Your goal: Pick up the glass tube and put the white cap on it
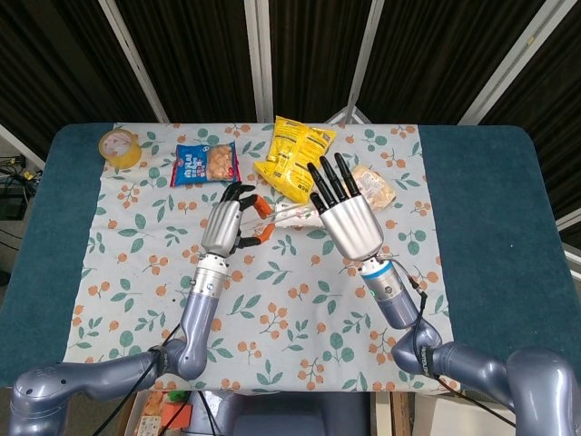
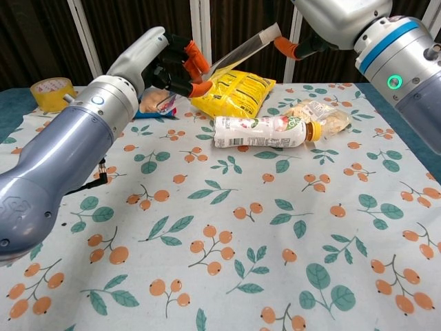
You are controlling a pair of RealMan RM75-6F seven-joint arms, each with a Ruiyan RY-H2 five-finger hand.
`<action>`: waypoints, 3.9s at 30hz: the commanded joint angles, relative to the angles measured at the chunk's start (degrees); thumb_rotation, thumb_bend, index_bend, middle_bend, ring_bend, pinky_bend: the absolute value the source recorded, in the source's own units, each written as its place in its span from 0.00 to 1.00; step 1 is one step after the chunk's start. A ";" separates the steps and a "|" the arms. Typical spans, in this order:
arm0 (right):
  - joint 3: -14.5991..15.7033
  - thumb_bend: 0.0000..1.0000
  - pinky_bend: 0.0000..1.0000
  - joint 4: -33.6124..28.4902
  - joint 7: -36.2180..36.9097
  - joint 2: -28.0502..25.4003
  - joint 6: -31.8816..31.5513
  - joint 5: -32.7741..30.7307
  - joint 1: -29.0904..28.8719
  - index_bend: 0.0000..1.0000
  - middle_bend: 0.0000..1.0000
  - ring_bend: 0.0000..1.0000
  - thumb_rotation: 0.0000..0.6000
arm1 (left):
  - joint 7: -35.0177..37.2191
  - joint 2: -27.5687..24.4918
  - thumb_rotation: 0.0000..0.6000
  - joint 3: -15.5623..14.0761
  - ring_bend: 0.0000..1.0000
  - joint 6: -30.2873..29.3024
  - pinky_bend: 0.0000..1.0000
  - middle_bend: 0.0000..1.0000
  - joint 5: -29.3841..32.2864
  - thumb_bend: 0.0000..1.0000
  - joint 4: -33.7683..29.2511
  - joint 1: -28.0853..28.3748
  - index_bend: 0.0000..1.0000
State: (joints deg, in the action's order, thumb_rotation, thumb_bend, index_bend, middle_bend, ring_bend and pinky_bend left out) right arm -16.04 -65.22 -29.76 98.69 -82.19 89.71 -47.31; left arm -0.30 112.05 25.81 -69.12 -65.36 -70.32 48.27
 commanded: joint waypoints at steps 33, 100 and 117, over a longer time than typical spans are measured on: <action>0.31 0.42 0.00 -2.10 -1.11 -0.87 0.58 0.19 0.39 0.21 0.06 0.00 1.00 | -1.29 0.83 1.00 0.64 0.20 -0.31 0.11 0.66 -0.11 0.73 -0.80 1.03 0.68; -1.29 0.42 0.00 -15.22 -6.87 -10.02 0.11 -6.95 7.76 0.00 0.00 0.00 1.00 | -1.13 -0.80 1.00 -17.18 0.20 5.98 0.10 0.59 -8.65 0.62 5.31 -9.10 0.63; -0.27 0.42 0.00 -17.22 -7.18 -10.47 -0.10 -6.57 8.86 0.00 0.00 0.00 1.00 | -7.10 -7.45 1.00 -14.87 0.13 6.22 0.01 0.36 -5.12 0.24 -1.67 -11.28 0.47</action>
State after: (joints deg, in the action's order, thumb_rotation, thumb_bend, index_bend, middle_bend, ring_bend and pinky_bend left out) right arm -16.41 -82.18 -36.88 88.35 -82.30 83.19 -38.59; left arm -7.07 105.02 10.73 -62.80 -70.85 -71.53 37.29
